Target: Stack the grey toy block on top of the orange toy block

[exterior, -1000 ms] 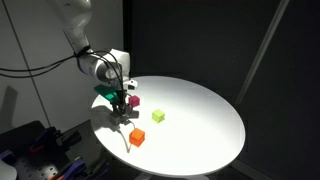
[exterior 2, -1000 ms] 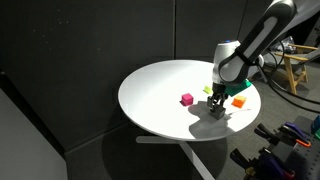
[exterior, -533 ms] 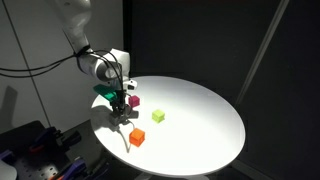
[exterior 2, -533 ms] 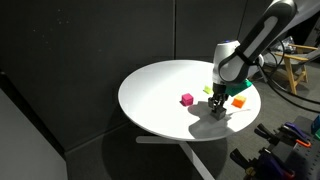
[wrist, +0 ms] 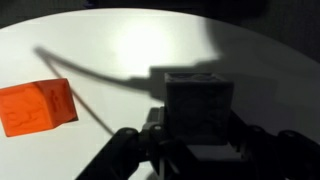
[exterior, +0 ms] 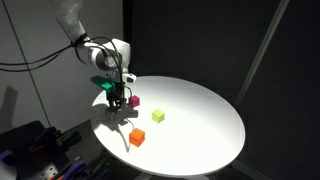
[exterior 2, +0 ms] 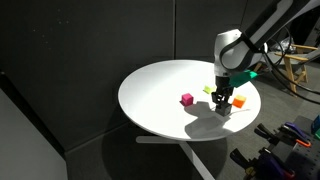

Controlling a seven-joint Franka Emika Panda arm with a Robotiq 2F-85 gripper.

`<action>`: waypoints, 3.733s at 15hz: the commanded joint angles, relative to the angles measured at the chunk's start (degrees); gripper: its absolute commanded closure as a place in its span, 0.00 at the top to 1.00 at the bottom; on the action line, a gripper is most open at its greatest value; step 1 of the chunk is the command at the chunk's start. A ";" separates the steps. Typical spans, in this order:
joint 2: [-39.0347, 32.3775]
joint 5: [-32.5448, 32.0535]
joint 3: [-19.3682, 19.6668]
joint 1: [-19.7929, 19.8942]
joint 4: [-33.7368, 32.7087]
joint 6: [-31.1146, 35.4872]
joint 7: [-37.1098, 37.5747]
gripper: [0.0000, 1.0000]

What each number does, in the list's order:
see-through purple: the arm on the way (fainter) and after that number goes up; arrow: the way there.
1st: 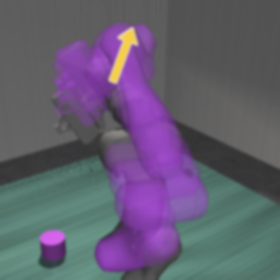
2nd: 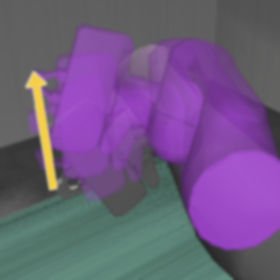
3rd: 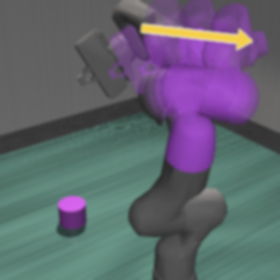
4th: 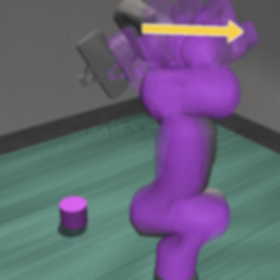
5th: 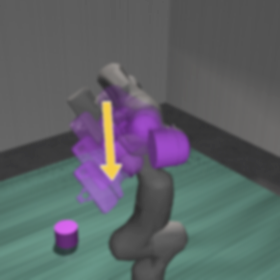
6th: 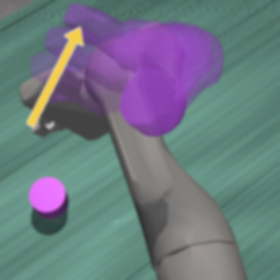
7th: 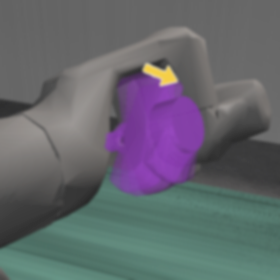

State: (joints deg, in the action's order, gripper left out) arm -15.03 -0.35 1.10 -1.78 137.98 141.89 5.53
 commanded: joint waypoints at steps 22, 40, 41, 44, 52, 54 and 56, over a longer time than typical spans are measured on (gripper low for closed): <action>17.96 -1.45 3.22 5.64 -1.30 -9.96 0.83 0.31; 13.01 -0.76 8.17 10.49 -3.17 -6.92 -4.47 0.31; 12.43 -0.62 8.24 10.52 -3.15 -6.48 -4.91 0.31; 10.73 -0.43 8.33 10.57 -3.12 -4.87 -5.85 0.31; 9.30 -0.55 8.87 11.11 -1.74 -2.45 -7.68 0.31; 9.43 -0.61 9.12 11.45 -1.05 -2.07 -7.99 0.31; 9.59 -0.58 9.37 11.83 -0.38 -1.88 -8.36 0.31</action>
State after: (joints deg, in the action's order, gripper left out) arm -6.00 -0.73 10.10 9.10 136.62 139.13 -0.92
